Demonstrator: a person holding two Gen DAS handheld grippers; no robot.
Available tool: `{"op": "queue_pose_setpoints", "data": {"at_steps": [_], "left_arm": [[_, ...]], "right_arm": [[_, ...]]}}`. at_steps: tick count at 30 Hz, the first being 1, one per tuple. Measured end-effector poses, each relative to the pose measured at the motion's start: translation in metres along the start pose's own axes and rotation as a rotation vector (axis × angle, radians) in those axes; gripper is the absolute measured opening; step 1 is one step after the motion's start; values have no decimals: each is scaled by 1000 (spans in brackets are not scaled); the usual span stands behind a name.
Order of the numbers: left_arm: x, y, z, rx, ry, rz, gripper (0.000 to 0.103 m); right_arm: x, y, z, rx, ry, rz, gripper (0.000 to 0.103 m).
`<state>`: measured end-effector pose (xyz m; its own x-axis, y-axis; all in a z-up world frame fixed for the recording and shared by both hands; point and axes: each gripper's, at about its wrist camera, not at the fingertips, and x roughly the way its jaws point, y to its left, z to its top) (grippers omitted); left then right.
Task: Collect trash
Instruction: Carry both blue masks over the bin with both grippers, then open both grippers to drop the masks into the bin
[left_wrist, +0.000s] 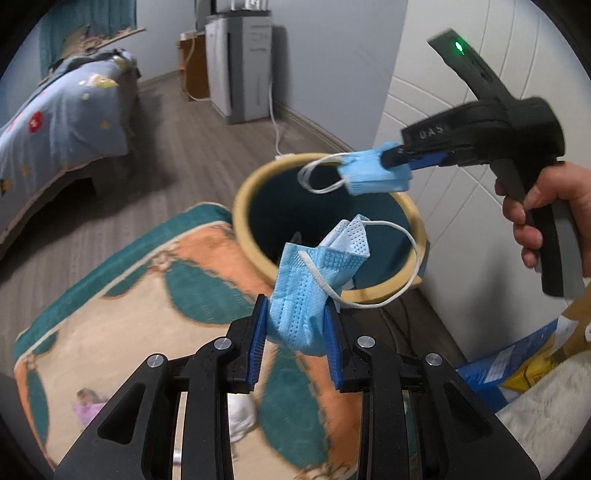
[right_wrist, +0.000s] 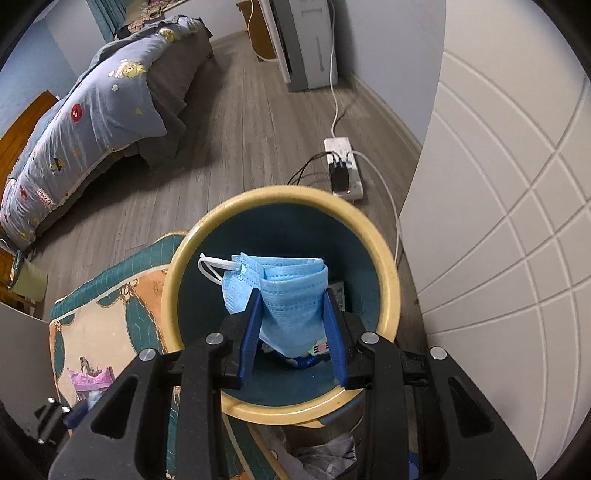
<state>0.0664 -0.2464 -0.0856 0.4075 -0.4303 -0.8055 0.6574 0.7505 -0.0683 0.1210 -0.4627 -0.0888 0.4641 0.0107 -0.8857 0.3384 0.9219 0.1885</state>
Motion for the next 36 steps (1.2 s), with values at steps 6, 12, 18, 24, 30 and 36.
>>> {"op": "queue_pose_setpoints", "data": {"at_steps": [6, 12, 18, 24, 30, 36], "left_arm": [[26, -15, 18, 31, 35, 4, 30], [40, -15, 40, 31, 34, 37, 41], [39, -8, 53, 13, -25, 99, 83], [36, 4, 45, -38, -30, 122, 94], [25, 18, 33, -61, -10, 154, 95], [-11, 47, 22, -94, -12, 191, 95]], "right_arm": [[6, 5, -1, -13, 17, -13, 33], [8, 0, 2, 26, -1, -4, 34], [2, -2, 7, 52, -47, 22, 40], [5, 1, 9, 51, -42, 18, 80], [3, 11, 8, 24, -53, 5, 97], [2, 31, 8, -23, -43, 18, 97]]}}
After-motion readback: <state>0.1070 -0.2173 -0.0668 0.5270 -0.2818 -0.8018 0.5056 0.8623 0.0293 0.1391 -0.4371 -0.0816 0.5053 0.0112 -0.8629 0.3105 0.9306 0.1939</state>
